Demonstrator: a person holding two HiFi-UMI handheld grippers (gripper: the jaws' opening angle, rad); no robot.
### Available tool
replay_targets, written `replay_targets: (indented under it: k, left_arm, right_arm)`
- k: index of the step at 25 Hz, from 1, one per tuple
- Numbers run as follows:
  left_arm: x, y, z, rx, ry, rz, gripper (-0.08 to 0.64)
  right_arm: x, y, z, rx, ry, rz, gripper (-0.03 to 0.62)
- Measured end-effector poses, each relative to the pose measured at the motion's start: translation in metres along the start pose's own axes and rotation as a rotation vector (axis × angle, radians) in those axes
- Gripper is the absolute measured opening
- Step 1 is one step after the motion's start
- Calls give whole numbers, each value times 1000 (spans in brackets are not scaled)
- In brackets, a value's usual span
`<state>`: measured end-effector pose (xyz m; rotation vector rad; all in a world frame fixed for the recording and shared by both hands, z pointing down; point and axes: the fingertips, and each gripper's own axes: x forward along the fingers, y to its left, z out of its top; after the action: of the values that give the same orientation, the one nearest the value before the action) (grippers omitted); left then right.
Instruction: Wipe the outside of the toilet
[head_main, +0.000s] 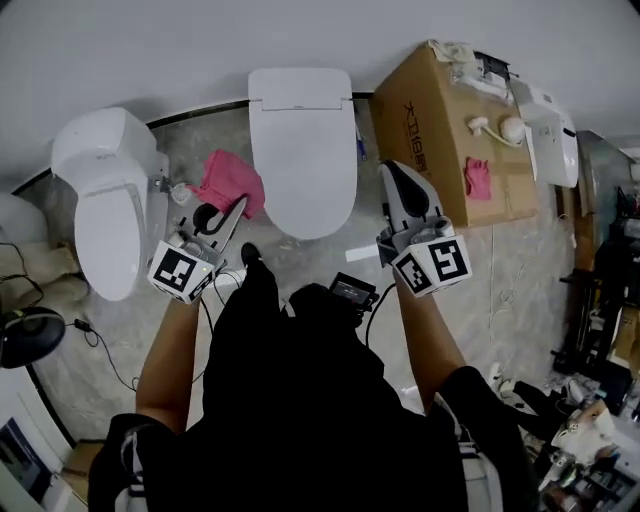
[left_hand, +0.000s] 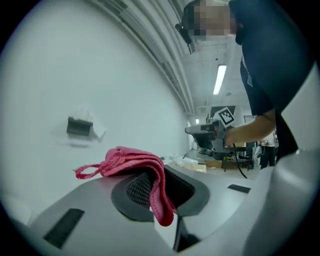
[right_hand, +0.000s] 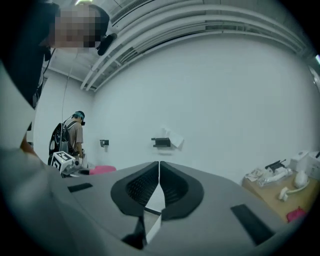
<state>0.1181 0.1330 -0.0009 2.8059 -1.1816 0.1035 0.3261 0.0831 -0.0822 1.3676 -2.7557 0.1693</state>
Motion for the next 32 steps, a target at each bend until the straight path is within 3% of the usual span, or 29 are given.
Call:
replay_targets:
  k: [2,5,8,10,13,18,22,26,32]
  left_arm:
    - [-11,-12,47,31,-77,26,55]
    - [-29,-31,104,-10,-180,74,57]
    - [-42,-55,134,-14,-225,121,57]
    - [-50,-79,127,15,-186,146,57]
    - [-68,-124,115,-5,-152,182,57]
    - [-101,-198,107,-20,-135,217,57]
    - [-122,-237,96,-58,-108,161,57]
    - [-137,-274,83,-83,-82,97,57]
    - [-189,-315,79,-42,-89,72,57]
  right_arm:
    - [-30,7,14,-16,-37,2,34]
    - [-70,19,30,-14,-89,39,34]
    - [-106,23,43,6,-139,79,34]
    - [-130,30,44,14,-158,114,34]
    - [-172,43,38,22,-177,167,34]
    - [-239,55,11,54,-163,174,34]
    - [-272,77,-1,77,-100,148,34]
    - [-308,102,5,74,-106,149,34]
    - [-348,158,8,32,-115,92,34]
